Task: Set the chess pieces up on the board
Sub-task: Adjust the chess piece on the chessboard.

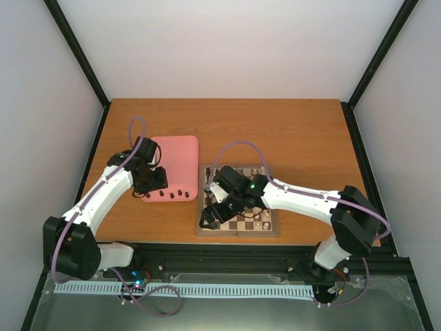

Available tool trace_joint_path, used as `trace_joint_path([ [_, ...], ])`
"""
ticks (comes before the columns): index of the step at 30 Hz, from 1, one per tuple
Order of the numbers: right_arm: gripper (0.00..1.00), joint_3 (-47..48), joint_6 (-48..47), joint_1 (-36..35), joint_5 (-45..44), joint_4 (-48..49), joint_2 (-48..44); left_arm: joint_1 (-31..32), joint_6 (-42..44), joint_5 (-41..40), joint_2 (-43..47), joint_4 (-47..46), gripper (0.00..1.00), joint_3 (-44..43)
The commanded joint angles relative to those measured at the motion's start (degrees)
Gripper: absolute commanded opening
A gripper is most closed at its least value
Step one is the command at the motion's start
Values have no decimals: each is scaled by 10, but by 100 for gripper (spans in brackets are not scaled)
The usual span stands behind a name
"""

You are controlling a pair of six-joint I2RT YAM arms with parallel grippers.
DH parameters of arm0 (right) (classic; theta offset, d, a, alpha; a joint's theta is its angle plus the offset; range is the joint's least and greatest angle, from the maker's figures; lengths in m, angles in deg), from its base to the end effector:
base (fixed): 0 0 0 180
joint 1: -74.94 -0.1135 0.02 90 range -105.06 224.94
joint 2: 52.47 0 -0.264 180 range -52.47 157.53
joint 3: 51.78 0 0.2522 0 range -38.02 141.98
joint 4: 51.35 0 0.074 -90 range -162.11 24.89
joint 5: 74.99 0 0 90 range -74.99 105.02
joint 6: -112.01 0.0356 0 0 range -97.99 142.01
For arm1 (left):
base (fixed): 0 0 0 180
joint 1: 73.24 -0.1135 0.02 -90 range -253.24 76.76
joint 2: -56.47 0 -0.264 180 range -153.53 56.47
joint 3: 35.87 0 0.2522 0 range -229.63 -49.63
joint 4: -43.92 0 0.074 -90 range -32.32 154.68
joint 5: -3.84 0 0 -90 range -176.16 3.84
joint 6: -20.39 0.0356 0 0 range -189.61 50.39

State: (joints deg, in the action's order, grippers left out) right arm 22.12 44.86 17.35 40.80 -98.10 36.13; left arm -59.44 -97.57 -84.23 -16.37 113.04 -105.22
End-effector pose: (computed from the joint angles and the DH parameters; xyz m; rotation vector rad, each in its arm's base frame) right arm 0.1521 0.2685 0.2203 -1.0226 2.7058 0.9792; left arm 0.2198 -0.0552 0.2458 -0.3456 2.8422 -0.2011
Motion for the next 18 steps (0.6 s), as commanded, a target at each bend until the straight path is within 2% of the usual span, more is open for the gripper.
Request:
trace_joint_path([
  [1,100,-1,11,-5,-29,78,28,-6,13,-6,9,-2,57,-14],
  [10,100,11,-8,-3,-93,97,64,-6,12,-9,-18,-5,57,-27],
  [18,100,26,-26,-2,-70,103,91,-6,11,-7,-38,-13,57,-30],
])
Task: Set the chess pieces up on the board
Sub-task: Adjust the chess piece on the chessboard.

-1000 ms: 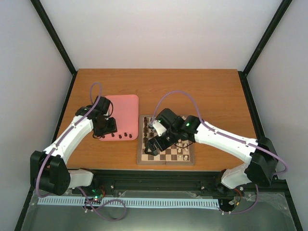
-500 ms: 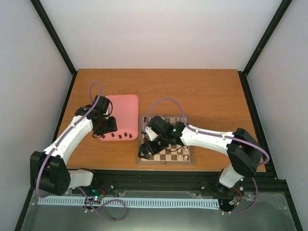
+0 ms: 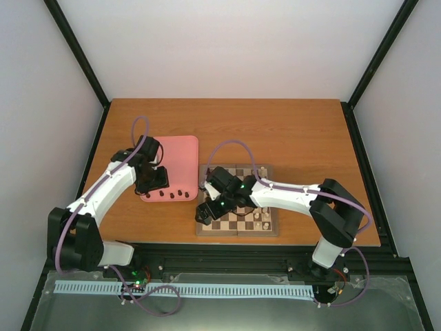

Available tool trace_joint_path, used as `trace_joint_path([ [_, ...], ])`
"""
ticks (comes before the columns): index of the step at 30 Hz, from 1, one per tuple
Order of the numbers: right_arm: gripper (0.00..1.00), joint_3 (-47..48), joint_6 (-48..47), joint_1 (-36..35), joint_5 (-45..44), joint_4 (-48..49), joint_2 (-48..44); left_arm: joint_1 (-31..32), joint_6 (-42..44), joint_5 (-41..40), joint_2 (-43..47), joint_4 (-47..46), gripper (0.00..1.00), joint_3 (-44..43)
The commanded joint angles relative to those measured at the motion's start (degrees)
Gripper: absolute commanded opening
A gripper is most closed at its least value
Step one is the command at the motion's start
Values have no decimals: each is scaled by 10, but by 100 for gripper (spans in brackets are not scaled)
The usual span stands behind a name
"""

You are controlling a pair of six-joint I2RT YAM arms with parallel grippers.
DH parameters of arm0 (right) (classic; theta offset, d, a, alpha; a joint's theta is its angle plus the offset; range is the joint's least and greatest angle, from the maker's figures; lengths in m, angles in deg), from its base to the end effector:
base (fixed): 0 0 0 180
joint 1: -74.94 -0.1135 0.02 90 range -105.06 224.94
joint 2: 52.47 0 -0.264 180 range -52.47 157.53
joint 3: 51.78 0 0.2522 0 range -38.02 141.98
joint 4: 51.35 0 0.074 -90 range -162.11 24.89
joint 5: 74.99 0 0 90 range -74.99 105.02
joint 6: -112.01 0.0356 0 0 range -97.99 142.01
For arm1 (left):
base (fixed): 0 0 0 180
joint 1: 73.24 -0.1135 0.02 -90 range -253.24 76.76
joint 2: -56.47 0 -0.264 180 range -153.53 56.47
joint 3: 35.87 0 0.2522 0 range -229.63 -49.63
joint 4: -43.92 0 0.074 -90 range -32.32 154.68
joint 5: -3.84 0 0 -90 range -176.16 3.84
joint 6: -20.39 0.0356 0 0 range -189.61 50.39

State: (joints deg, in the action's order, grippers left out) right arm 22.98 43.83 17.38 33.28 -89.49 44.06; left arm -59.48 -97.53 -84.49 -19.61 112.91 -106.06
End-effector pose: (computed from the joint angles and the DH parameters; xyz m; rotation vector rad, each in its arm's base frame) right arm 0.1720 0.2915 0.1890 -0.9812 2.6463 0.8329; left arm 0.2289 -0.0571 0.2381 -0.3519 2.8786 -0.1764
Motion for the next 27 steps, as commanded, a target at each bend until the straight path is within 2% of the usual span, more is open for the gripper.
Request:
trace_joint_path([
  [1,100,19,-19,-3,8,17,12,-6,10,-4,-7,-14,57,-20],
  [27,100,48,-29,-2,35,14,52,-6,13,-1,-15,-19,57,-18],
])
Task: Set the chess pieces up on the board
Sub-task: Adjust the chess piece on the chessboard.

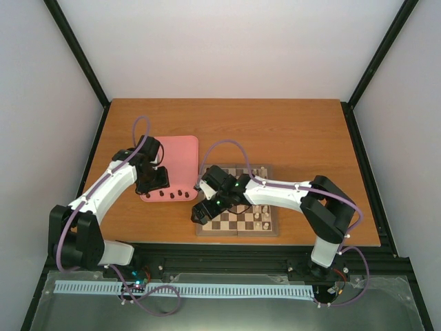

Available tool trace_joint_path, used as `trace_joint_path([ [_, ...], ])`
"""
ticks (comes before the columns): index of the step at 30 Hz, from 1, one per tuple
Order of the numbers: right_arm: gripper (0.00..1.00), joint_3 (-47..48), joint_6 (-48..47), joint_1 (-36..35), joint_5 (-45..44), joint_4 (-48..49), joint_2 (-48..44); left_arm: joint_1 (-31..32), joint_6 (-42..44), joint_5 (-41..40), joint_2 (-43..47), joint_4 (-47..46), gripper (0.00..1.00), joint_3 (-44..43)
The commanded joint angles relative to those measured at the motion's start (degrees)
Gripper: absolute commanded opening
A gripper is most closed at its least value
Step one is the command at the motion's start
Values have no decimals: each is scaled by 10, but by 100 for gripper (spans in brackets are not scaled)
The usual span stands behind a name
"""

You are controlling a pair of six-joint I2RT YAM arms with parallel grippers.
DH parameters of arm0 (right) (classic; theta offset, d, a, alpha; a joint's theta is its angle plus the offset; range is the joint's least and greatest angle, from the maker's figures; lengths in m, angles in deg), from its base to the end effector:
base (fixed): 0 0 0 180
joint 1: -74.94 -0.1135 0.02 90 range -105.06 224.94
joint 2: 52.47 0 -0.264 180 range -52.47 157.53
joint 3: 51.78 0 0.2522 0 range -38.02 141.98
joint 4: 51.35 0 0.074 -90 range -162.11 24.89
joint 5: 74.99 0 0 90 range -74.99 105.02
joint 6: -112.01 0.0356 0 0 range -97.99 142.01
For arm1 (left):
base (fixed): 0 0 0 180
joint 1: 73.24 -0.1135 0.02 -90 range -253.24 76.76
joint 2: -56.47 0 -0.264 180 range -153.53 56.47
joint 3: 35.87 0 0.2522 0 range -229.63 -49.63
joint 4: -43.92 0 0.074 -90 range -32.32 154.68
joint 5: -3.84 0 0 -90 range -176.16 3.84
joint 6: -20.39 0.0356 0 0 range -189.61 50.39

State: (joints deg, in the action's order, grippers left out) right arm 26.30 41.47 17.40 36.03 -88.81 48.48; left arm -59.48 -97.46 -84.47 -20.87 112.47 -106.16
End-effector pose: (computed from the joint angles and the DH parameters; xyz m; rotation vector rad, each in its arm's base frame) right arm 0.1801 0.3069 0.1815 -1.0549 2.6304 0.8777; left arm 0.2326 -0.0580 0.2340 -0.3518 2.8909 -0.1708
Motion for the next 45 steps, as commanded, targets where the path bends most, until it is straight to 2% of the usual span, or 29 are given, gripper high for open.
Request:
trace_joint_path([
  [1,100,16,-6,-2,7,5,8,-6,12,-1,-2,-15,57,-16],
  [12,100,11,-8,1,-32,-12,3,-6,12,2,-1,-19,57,-9],
  [45,100,34,-29,24,-2,0,40,-6,12,3,-28,-27,57,-21],
])
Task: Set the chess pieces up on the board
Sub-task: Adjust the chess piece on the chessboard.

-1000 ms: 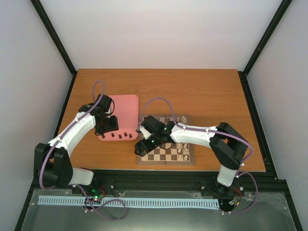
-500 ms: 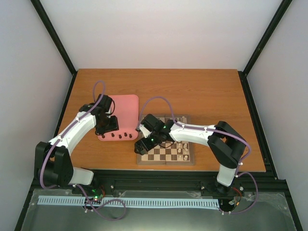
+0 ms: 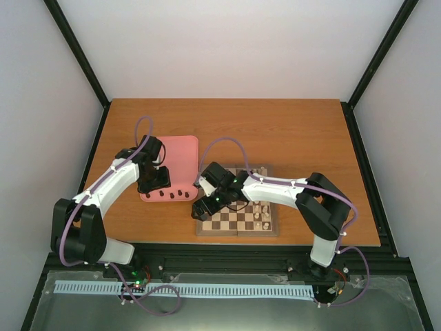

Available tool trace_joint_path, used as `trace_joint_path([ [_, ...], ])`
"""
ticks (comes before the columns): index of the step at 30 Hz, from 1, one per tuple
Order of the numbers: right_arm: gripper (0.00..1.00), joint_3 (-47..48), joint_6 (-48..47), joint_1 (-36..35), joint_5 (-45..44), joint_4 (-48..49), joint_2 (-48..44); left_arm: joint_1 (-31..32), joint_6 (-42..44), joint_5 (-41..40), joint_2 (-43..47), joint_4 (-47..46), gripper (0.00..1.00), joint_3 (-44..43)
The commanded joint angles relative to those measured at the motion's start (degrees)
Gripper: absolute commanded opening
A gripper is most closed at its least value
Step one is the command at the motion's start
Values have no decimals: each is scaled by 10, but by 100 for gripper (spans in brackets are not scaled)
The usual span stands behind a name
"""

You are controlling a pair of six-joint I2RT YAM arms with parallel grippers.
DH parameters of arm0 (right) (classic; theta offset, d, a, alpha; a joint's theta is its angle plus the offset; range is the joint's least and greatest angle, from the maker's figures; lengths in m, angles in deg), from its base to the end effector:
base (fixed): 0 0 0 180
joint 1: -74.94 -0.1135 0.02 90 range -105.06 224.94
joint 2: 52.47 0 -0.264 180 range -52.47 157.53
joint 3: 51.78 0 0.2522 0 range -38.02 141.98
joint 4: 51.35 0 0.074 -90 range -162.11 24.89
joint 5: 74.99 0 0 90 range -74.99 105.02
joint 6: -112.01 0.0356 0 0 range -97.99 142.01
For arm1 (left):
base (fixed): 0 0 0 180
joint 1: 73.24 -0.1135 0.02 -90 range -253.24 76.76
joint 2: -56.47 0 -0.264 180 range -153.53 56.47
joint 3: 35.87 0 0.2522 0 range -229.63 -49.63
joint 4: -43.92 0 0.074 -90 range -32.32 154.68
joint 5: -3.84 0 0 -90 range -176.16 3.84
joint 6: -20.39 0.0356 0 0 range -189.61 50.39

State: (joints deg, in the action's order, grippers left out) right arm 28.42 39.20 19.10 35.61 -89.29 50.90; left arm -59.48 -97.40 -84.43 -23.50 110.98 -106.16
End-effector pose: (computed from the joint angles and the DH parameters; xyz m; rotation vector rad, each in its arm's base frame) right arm 0.1944 0.3089 0.1771 -1.0600 2.6230 0.8459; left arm 0.2404 -0.0600 0.2244 -0.3529 2.9102 -0.1622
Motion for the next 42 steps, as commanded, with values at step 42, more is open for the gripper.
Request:
trace_joint_path([
  [42,100,47,-28,174,-32,-131,-147,188,-44,133,69,-123,61,107],
])
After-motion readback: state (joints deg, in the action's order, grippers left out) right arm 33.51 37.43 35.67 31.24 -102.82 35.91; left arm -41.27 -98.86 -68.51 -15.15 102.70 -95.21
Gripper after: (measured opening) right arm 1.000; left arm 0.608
